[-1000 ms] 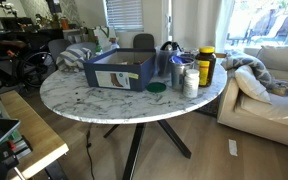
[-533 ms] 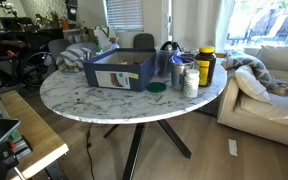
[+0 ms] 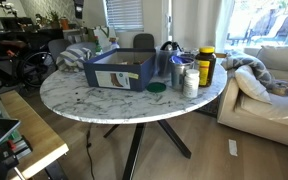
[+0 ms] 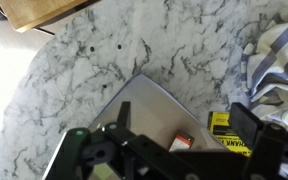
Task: Put the bottle in the box upright
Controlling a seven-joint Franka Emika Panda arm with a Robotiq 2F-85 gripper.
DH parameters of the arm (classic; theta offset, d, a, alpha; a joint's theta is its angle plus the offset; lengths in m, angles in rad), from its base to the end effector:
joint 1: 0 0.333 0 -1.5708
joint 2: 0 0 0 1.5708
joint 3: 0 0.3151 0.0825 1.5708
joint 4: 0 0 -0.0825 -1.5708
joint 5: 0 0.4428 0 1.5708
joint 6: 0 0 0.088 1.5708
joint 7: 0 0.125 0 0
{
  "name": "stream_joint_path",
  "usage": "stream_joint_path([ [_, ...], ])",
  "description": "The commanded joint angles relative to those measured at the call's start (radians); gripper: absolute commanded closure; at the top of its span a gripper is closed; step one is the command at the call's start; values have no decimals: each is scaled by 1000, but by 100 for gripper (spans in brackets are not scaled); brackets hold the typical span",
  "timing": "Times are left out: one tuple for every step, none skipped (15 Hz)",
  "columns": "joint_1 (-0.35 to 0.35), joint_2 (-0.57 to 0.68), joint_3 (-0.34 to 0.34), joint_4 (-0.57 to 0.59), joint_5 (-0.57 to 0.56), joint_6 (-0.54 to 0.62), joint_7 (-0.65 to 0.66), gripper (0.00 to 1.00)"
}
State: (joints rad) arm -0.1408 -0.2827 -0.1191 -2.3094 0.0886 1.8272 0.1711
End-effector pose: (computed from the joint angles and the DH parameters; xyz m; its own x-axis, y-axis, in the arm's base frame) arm 0.4729 -0.1166 0.3974 0.8807 -0.4206 -0.2178 -0.4450 -0.8923 -0.0764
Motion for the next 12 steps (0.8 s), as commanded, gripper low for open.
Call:
stream_joint_path([
  [-26,195,-44,170,43,-108,10,0],
  [-34,244,-57,216,46,-150,5,0],
  [-42,290,-66,256,46,-170,10,0],
  [-48,333,-72,292,42,-183,31,0],
  [-54,365,-77,319,38,-181,60,0],
  [-58,385,-81,339,34,-161,109,0],
  [-49,312,-74,262,26,-134,45,0],
  [-53,346,-78,291,26,-135,66,0],
  [-55,369,-80,310,26,-135,77,0],
  [-55,381,-81,322,26,-135,84,0],
  [-56,392,-78,320,72,-83,86,0],
  [-60,396,-76,314,134,7,55,0],
])
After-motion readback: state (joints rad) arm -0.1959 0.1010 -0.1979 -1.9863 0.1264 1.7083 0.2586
